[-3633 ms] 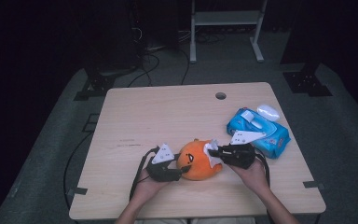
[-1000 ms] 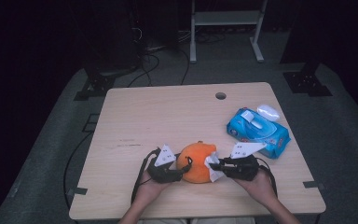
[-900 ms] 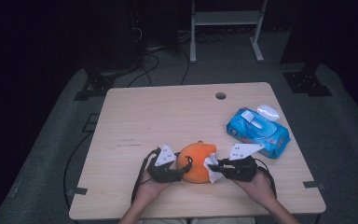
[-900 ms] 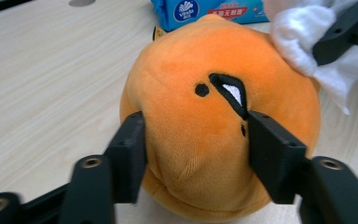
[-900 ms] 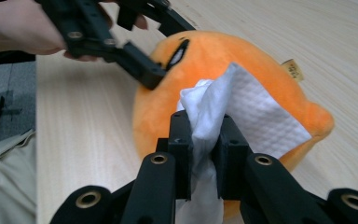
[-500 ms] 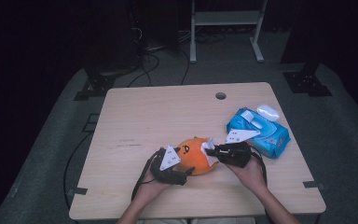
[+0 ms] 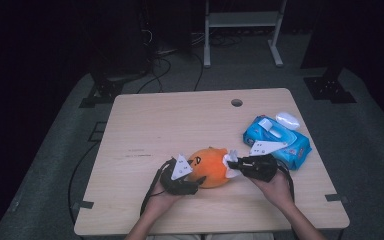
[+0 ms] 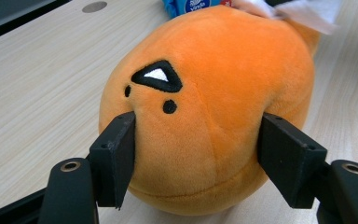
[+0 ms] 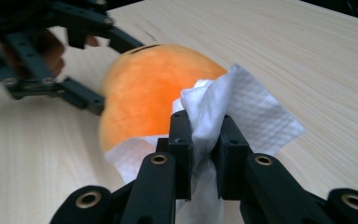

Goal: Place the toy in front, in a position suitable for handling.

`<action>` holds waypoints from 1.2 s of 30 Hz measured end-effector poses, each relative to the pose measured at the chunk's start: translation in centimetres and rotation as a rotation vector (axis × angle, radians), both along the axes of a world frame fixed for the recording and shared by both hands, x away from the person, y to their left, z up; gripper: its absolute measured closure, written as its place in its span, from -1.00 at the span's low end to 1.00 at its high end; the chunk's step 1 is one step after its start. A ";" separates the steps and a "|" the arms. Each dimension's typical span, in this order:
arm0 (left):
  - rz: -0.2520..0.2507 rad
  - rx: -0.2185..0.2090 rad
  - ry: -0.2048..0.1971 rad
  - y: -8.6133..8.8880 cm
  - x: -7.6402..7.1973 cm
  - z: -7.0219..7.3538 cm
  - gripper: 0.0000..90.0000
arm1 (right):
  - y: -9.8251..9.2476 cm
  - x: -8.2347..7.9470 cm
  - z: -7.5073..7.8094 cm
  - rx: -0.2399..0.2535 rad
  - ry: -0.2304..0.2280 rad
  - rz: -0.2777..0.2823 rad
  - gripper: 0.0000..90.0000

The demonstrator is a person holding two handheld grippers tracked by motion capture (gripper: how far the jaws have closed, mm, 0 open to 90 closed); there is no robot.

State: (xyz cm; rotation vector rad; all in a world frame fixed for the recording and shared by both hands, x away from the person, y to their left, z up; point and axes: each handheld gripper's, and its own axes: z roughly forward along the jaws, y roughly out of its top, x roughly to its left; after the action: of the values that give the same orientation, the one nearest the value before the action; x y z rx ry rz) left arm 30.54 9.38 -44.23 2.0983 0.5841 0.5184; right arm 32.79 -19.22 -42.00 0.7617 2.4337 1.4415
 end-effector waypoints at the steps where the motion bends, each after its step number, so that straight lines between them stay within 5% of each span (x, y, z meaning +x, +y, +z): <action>1: 0.004 -0.003 0.002 0.0 0.0 0.0 -0.28 | 0.1 -0.2 0.1 0.005 -0.005 0.013 0.74; 6: 0.000 -0.011 0.020 0.0 0.1 0.0 -0.18 | 1.9 -1.6 0.3 -0.009 -0.033 0.103 0.74; 12: -0.028 -0.029 -0.032 0.0 -0.4 0.4 -0.34 | 1.5 -0.6 0.0 -0.028 -0.036 0.052 0.74; 15: -0.014 0.016 -0.089 -0.5 -0.7 0.4 -0.61 | 0.5 0.2 -0.3 -0.015 -0.018 0.003 0.74; 19: 0.001 0.030 -0.096 -1.0 -0.1 -0.1 -0.76 | 0.3 0.2 -0.4 -0.015 -0.014 0.014 0.74; 23: -0.037 0.034 -0.087 -1.2 0.2 -0.7 -0.75 | 0.5 0.1 -0.5 -0.018 -0.012 0.021 0.74; 25: -0.055 0.038 -0.084 -1.2 0.2 -0.7 -0.50 | 0.5 0.2 -0.6 -0.014 -0.007 0.018 0.74; 28: -0.059 0.023 -0.056 -0.9 0.3 0.0 0.05 | 0.5 0.1 -0.4 -0.010 -0.010 0.015 0.74; 33: -0.067 -0.037 0.047 -0.1 -0.1 1.8 0.21 | 0.5 -0.4 0.3 0.002 -0.030 0.023 0.74; 36: -0.090 -0.079 0.171 0.6 -0.3 2.6 0.21 | 0.6 -1.5 0.9 0.007 -0.046 0.049 0.74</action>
State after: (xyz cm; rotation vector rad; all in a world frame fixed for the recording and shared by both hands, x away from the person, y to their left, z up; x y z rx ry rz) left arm 30.22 9.97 -41.63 2.0951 0.5947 0.2628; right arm 31.30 -18.61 -41.07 0.6673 2.4298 1.4693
